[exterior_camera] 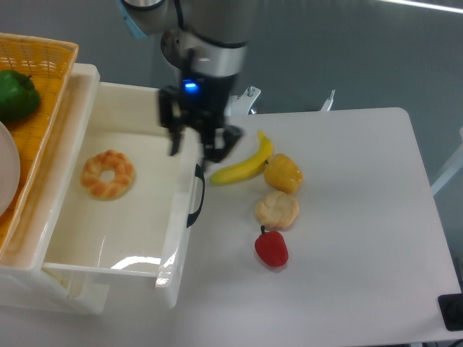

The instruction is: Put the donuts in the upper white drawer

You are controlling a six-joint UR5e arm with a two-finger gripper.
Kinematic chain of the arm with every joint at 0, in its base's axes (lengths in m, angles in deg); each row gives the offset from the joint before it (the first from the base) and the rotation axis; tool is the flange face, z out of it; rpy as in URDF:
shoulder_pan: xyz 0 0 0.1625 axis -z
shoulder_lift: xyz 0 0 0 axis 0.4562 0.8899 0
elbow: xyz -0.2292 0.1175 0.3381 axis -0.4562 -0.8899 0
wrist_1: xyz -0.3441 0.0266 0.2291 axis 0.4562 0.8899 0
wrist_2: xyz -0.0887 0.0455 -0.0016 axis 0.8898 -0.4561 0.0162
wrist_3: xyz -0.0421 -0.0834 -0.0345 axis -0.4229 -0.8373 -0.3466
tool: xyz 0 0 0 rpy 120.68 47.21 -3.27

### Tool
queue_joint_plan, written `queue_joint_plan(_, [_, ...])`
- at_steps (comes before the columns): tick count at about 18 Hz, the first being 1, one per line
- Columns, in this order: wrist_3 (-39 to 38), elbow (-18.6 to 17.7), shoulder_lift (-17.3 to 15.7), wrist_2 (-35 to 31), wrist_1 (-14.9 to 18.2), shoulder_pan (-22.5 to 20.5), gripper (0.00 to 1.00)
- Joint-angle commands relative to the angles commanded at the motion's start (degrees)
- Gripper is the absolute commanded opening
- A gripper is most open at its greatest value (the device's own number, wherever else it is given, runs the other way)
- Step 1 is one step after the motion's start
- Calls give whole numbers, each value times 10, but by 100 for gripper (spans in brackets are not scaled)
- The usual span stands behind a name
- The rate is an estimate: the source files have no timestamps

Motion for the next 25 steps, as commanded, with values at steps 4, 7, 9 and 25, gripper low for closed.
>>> queue_joint_plan(4, [4,0,19,-2,-11,-37,79])
queue_joint_plan(7, [4,-6,39,-15,-41,-58,100])
queue_joint_plan(9, [5,-6,50,-46,-47,-66,100])
queue_joint_plan(25, [198,-41,152,-188,-90,-121,100])
